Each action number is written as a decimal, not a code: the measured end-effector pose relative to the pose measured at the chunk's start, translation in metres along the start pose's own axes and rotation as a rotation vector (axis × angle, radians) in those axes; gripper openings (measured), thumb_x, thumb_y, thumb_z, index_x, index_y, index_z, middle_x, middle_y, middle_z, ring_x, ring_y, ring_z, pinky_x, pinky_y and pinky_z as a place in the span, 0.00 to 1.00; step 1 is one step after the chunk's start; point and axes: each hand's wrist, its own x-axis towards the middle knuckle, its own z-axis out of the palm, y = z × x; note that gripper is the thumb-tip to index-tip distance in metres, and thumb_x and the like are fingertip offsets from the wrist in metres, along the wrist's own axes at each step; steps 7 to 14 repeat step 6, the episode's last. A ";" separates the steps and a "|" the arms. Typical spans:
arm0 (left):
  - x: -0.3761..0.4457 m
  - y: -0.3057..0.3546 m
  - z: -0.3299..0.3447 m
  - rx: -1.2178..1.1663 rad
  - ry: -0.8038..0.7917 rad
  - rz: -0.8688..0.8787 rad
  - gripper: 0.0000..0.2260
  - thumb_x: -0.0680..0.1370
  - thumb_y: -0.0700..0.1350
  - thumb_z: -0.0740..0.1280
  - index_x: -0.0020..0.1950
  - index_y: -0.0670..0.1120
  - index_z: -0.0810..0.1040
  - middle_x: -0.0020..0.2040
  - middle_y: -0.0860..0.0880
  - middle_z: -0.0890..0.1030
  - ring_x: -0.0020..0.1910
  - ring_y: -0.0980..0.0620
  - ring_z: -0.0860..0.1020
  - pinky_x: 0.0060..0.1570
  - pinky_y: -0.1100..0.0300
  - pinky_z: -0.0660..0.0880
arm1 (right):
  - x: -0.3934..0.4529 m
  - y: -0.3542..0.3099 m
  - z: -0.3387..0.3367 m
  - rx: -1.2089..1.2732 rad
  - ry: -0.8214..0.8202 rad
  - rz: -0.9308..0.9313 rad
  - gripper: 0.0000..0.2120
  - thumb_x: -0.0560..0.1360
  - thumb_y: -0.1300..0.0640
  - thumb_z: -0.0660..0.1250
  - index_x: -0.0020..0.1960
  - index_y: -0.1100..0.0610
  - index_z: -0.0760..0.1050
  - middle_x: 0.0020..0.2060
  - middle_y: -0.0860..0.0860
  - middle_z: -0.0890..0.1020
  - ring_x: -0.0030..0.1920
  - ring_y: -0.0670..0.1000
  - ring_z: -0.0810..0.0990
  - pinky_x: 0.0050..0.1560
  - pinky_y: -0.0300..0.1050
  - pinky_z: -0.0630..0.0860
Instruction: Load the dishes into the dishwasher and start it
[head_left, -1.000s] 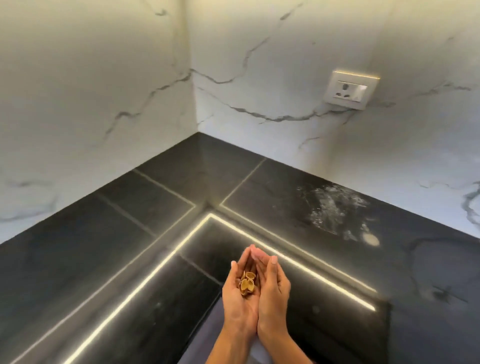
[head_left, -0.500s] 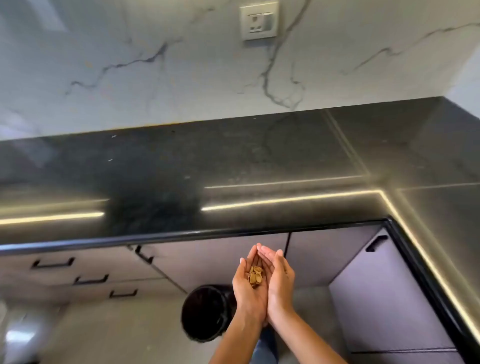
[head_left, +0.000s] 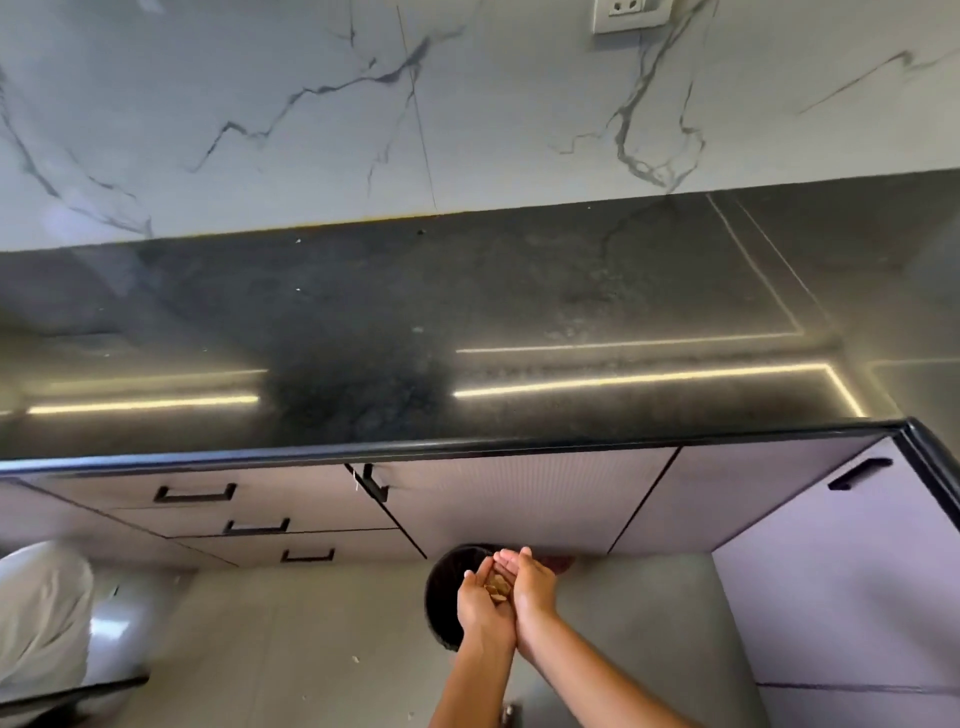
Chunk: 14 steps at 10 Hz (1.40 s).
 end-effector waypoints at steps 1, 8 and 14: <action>0.025 0.020 0.000 -0.026 0.061 -0.087 0.24 0.84 0.51 0.48 0.72 0.36 0.63 0.62 0.35 0.74 0.61 0.37 0.72 0.68 0.50 0.61 | 0.013 0.007 0.023 -0.091 0.072 0.016 0.15 0.80 0.61 0.57 0.48 0.71 0.77 0.53 0.68 0.79 0.37 0.54 0.76 0.35 0.44 0.72; 0.068 0.051 -0.053 0.427 0.182 -0.069 0.20 0.84 0.45 0.50 0.73 0.36 0.62 0.73 0.38 0.64 0.73 0.42 0.63 0.71 0.52 0.57 | 0.005 0.038 0.017 -0.432 0.137 -0.214 0.10 0.77 0.65 0.59 0.43 0.55 0.76 0.40 0.52 0.82 0.43 0.51 0.81 0.39 0.34 0.72; 0.068 0.051 -0.053 0.427 0.182 -0.069 0.20 0.84 0.45 0.50 0.73 0.36 0.62 0.73 0.38 0.64 0.73 0.42 0.63 0.71 0.52 0.57 | 0.005 0.038 0.017 -0.432 0.137 -0.214 0.10 0.77 0.65 0.59 0.43 0.55 0.76 0.40 0.52 0.82 0.43 0.51 0.81 0.39 0.34 0.72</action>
